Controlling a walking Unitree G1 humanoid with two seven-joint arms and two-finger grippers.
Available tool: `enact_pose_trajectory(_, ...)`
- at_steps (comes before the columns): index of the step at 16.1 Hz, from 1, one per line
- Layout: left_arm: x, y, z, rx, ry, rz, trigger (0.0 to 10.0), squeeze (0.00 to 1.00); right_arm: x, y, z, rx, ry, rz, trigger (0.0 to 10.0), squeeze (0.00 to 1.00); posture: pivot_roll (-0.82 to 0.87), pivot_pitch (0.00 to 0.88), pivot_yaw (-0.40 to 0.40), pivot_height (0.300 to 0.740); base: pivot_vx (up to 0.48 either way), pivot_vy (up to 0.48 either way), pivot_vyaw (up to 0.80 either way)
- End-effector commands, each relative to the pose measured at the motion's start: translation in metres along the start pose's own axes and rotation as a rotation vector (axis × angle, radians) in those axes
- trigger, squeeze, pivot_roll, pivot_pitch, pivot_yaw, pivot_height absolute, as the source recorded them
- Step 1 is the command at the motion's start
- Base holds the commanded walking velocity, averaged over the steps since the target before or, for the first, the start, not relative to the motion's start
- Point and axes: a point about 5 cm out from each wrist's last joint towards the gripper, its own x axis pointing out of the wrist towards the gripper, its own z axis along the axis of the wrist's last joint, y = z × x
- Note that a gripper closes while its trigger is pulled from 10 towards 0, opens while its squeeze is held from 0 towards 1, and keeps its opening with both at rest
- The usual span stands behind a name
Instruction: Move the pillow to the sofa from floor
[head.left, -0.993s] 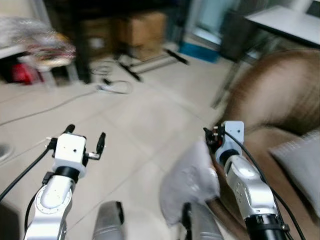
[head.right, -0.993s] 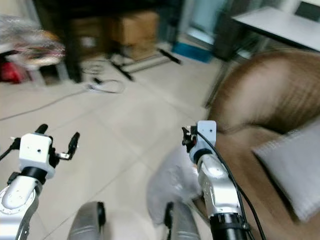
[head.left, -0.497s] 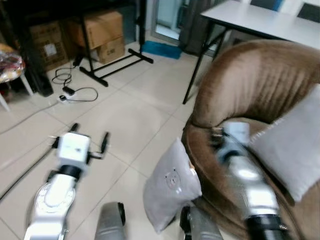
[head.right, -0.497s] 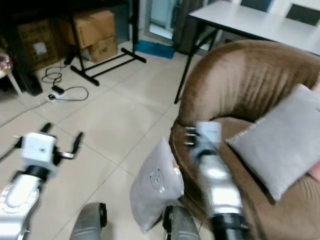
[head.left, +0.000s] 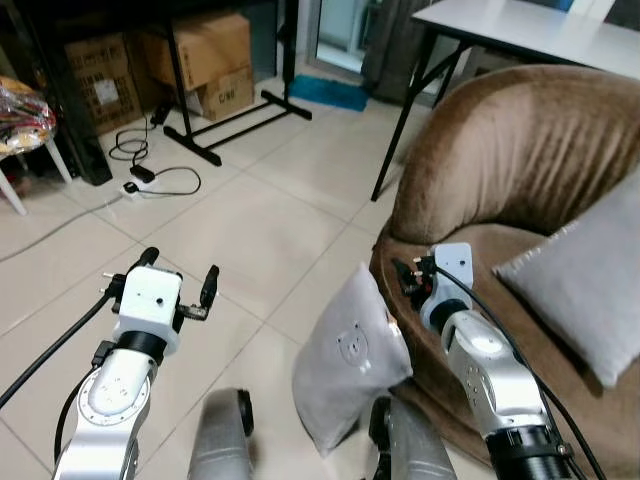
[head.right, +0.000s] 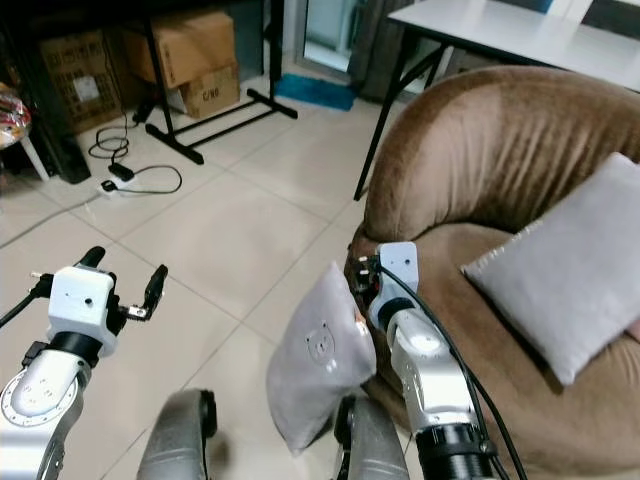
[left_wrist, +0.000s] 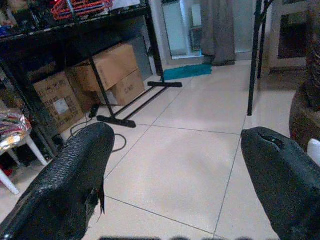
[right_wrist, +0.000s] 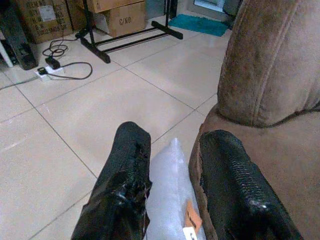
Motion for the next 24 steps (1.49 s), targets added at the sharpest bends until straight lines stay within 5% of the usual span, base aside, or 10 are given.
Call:
enact_pose_trajectory(1, 0.0, -0.003, -0.001, 0.009, 0.006, -0.021, 10.0, 0.33, 0.004, -0.004, 0.0, -0.003, 0.024, -0.001, 10.0, 0.0, 0.11, 0.0, -0.088, 0.522, 0.0, 0.0, 0.0)
enact_pose_trajectory(9, 0.004, -0.001, 0.002, 0.061, 0.013, -0.137, 10.0, 0.34, 0.038, 0.008, -0.01, 0.082, 0.08, 0.033, 10.0, 0.0, 0.14, 0.062, -0.082, 0.457, 0.0, 0.0, 0.0)
enact_pose_trajectory(10, 0.003, -0.002, 0.002, 0.056, 0.021, -0.182, 10.0, 0.34, 0.043, 0.01, -0.01, 0.097, 0.082, 0.026, 10.0, 0.96, 0.15, 0.078, -0.077, 0.457, 0.0, 0.0, 0.0)
enact_pose_trajectory(11, 0.002, -0.007, 0.003, 0.046, 0.029, -0.258, 10.0, 0.34, 0.048, 0.01, -0.009, 0.138, 0.072, 0.019, 10.0, 1.0, 0.15, 0.092, -0.076, 0.457, 0.0, 0.0, 0.0)
enact_pose_trajectory(13, 0.004, -0.017, 0.001, 0.056, 0.045, -0.38, 10.0, 0.34, 0.055, 0.006, -0.006, 0.109, 0.078, -0.039, 10.0, 1.0, 0.17, 0.14, -0.076, 0.457, 0.0, 0.0, 0.0)
enact_pose_trajectory(21, 0.001, -0.02, 0.003, 0.065, 0.061, -0.459, 10.0, 0.34, 0.059, 0.017, -0.024, 0.048, 0.212, -0.032, 10.0, 1.0, 0.2, 0.228, -0.086, 0.457, 0.0, 0.0, 0.0)
enact_pose_trajectory(22, -0.001, -0.018, 0.001, 0.072, 0.072, -0.452, 10.0, 0.34, 0.058, 0.014, -0.027, -0.009, 0.216, -0.073, 10.0, 0.0, 0.21, 0.238, -0.094, 0.457, 0.0, 0.0, 0.0)
enact_pose_trajectory(24, -0.005, -0.02, -0.001, 0.067, 0.086, -0.467, 10.0, 0.33, 0.054, 0.011, -0.036, -0.054, 0.236, -0.126, 10.0, 0.0, 0.21, 0.259, -0.094, 0.457, 0.0, 0.0, 0.0)
